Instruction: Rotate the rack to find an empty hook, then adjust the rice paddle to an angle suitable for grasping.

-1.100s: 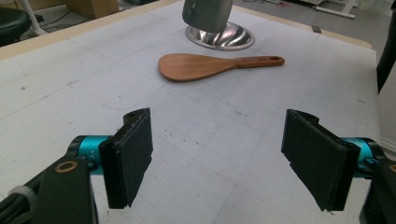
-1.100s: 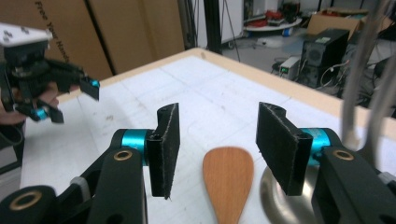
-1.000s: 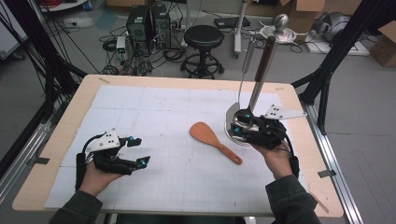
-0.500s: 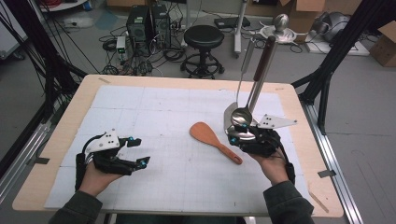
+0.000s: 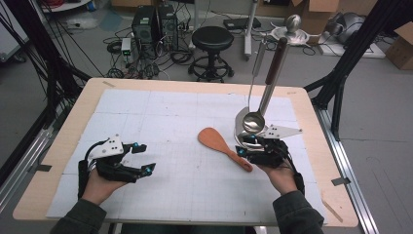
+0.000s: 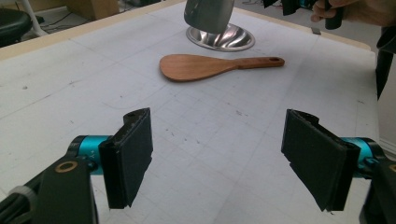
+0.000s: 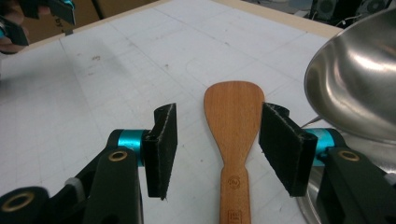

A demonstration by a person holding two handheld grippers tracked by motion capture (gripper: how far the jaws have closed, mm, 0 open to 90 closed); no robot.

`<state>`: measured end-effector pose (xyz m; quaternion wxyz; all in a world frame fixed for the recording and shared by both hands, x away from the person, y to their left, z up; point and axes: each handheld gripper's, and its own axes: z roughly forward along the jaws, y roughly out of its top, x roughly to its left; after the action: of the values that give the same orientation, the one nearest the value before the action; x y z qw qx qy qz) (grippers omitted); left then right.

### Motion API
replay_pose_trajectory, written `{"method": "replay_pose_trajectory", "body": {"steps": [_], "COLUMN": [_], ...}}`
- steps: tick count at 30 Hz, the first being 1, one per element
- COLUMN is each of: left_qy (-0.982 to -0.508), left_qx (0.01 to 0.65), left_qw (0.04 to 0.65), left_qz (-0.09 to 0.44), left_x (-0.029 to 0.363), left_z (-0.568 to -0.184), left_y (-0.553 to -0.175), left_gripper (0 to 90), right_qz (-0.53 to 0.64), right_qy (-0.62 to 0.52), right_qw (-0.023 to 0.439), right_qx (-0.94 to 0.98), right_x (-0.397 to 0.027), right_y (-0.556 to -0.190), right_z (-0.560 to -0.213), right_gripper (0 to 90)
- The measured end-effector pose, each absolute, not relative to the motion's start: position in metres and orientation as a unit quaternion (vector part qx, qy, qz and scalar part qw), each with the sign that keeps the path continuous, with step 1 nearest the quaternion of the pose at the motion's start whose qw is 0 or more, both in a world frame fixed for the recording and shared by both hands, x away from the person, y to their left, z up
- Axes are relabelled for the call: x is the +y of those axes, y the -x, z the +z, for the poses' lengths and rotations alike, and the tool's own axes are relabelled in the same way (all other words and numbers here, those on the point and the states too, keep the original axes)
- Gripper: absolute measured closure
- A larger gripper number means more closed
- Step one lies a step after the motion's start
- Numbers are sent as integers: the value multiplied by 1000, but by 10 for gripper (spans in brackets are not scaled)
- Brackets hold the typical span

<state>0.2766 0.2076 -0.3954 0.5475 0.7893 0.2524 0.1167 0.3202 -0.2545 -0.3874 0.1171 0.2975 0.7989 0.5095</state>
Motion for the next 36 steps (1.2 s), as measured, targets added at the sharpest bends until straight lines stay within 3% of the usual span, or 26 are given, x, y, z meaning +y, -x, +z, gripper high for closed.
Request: {"method": "replay_pose_trajectory", "body": {"steps": [20,36], "left_qy": [-790,-794], "left_qx": [252,253], "left_qw": [548,540], "left_qz": [115,113], "left_x": [208,206], "left_z": [-396,-397], "left_y": [-277,-277], "left_gripper": [254,255], "right_qz": [444,390], "right_qy": [-288,-306], "right_qw": [123,145], "right_qx": [839,856], "right_x": [-241,-238], "right_y": [-314,-319], "right_z": [-421,-442], "right_gripper": [470,539]}}
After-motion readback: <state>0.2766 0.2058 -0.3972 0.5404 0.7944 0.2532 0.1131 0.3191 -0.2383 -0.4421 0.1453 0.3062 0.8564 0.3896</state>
